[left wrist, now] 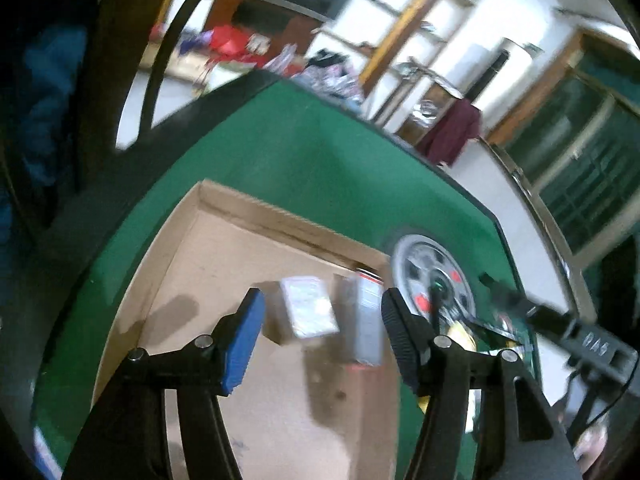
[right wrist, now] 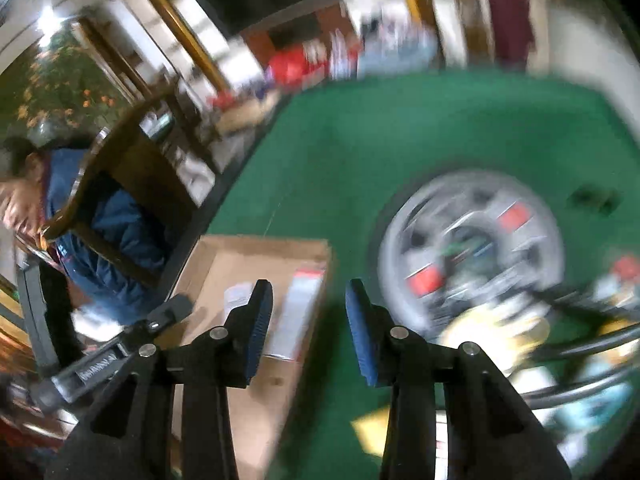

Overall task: Organize objects
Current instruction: 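Place both boxes into the cardboard tray and open both grippers, then grasp the yellow tape roll with the left gripper while the right grasps the white pill bottle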

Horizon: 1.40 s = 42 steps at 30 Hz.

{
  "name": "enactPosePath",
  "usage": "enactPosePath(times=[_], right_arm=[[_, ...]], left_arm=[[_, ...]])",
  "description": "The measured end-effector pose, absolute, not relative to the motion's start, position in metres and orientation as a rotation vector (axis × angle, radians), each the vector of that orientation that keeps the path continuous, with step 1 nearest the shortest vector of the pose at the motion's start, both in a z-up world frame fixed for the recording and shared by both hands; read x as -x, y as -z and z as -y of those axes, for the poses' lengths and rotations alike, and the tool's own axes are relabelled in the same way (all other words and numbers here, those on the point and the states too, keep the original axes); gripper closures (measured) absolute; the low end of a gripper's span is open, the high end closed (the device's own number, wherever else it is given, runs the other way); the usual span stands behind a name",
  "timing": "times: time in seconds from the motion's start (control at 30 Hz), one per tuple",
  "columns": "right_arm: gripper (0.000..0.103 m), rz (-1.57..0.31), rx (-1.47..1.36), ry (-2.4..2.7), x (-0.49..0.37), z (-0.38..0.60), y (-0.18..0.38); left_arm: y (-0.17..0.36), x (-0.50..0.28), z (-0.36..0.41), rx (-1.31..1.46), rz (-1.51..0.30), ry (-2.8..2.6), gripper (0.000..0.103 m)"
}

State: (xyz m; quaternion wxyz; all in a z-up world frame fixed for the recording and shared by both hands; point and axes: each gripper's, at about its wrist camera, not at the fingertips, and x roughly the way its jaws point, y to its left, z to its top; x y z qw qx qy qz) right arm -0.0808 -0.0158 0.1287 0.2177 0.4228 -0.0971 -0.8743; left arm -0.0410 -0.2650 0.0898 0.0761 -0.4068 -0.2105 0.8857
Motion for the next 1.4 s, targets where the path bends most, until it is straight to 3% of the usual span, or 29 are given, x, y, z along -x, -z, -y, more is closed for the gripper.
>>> enactPosePath(times=[0.03, 0.07, 0.1, 0.17, 0.43, 0.53, 0.63, 0.8, 0.9, 0.93, 0.97, 1.4], right_arm=[[0.031, 0.233, -1.114, 2.474, 0.068, 0.001, -0.137], [0.018, 0.209, -1.093, 2.512, 0.059, -0.014, -0.14], [0.013, 0.198, -1.114, 2.546, 0.05, -0.034, -0.139], [0.013, 0.223, -1.184, 2.557, 0.041, -0.062, -0.13], [0.014, 0.424, -1.271, 2.525, -0.002, -0.156, -0.086], [0.014, 0.396, -1.245, 2.524, -0.015, -0.162, -0.086], [0.014, 0.401, -1.224, 2.494, -0.019, -0.163, -0.086], [0.014, 0.426, -1.225, 2.432, -0.018, -0.155, -0.079], [0.013, 0.409, -1.229, 2.407, -0.018, -0.143, -0.077], [0.013, 0.404, -1.234, 2.398, -0.018, -0.14, -0.076], [0.013, 0.399, -1.238, 2.392, -0.017, -0.137, -0.075], [0.014, 0.246, -1.324, 2.321, 0.0, -0.065, -0.062]], left_arm=[[-0.097, 0.031, 0.255, 1.196, 0.593, -2.659, 0.04], [-0.104, 0.022, 0.241, 1.172, 0.554, -2.653, 0.035], [-0.108, 0.014, 0.232, 1.16, 0.53, -2.639, 0.03], [-0.11, -0.001, 0.199, 1.131, 0.466, -2.581, 0.016], [-0.073, -0.013, 0.093, 1.221, 0.032, -2.547, 0.016], [-0.065, -0.018, 0.081, 1.198, -0.136, -2.578, 0.017], [-0.058, -0.024, 0.078, 1.189, -0.248, -2.549, 0.034], [-0.048, -0.013, 0.061, 1.194, -0.411, -2.499, 0.035], [-0.041, -0.003, 0.054, 1.218, -0.445, -2.471, 0.037], [-0.038, 0.0, 0.052, 1.227, -0.453, -2.463, 0.049], [-0.033, 0.004, 0.049, 1.254, -0.45, -2.438, 0.074], [-0.067, -0.034, 0.091, 1.176, -0.162, -2.503, 0.076]])
